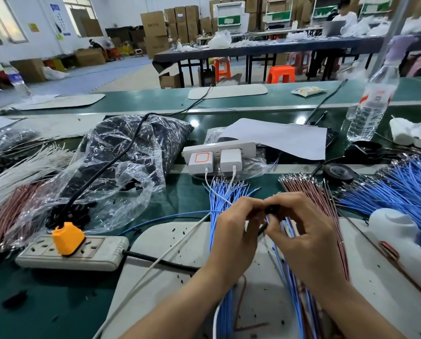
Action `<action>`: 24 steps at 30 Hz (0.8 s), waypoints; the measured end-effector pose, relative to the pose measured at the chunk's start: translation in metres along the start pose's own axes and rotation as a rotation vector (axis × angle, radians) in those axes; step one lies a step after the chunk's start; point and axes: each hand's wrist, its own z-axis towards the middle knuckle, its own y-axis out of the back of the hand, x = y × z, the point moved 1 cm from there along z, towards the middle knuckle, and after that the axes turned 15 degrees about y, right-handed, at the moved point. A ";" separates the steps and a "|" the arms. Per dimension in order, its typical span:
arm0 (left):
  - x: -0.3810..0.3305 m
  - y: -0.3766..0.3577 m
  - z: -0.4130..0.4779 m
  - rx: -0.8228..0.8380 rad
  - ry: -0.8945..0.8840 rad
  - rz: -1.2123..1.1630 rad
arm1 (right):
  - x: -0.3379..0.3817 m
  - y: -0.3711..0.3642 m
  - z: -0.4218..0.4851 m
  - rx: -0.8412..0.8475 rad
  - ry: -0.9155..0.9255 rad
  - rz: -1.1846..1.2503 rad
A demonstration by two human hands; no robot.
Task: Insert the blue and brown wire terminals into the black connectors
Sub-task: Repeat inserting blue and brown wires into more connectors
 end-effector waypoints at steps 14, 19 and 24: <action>0.000 0.002 0.000 0.004 -0.026 -0.012 | -0.002 -0.005 0.000 0.040 -0.016 -0.012; -0.003 0.003 -0.001 0.041 -0.023 0.000 | -0.003 -0.004 -0.002 0.025 -0.044 -0.007; 0.000 0.000 0.001 0.049 0.040 -0.006 | 0.000 -0.002 -0.003 -0.023 -0.015 -0.004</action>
